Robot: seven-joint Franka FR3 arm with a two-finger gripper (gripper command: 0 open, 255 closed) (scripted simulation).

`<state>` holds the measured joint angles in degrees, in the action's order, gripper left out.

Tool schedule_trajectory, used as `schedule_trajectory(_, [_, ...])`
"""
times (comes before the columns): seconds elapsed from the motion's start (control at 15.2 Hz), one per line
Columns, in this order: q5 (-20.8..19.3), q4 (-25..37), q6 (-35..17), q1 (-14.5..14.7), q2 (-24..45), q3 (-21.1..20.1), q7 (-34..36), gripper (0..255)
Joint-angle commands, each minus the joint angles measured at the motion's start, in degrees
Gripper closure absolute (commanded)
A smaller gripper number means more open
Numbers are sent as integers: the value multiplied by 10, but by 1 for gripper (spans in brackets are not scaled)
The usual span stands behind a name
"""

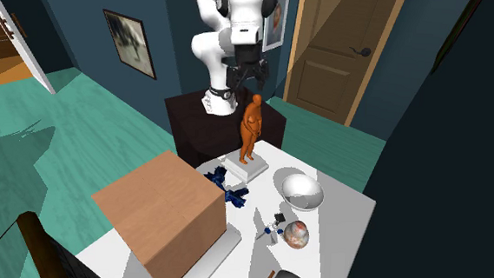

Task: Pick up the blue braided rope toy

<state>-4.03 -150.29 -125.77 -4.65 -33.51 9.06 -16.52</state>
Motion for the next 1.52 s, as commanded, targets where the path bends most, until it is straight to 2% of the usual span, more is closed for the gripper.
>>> schedule_trajectory(0.0, [0, -12, -45, -5, 34, 20, -16, 0])
schedule_trajectory(0.4, [26, -26, -164, -4, 147, 74, -68, 0])
schedule_trajectory(0.66, [81, -18, -237, 11, 239, 112, -127, 0])
schedule_trajectory(0.86, [161, -1, -283, 27, 315, 136, -199, 0])
schedule_trajectory(1.06, [274, 26, -314, 24, 396, 134, -294, 0])
schedule_trajectory(1.25, [379, 63, -333, -13, 474, 99, -384, 0])
schedule_trajectory(1.45, [458, 106, -347, -60, 548, 57, -454, 0])
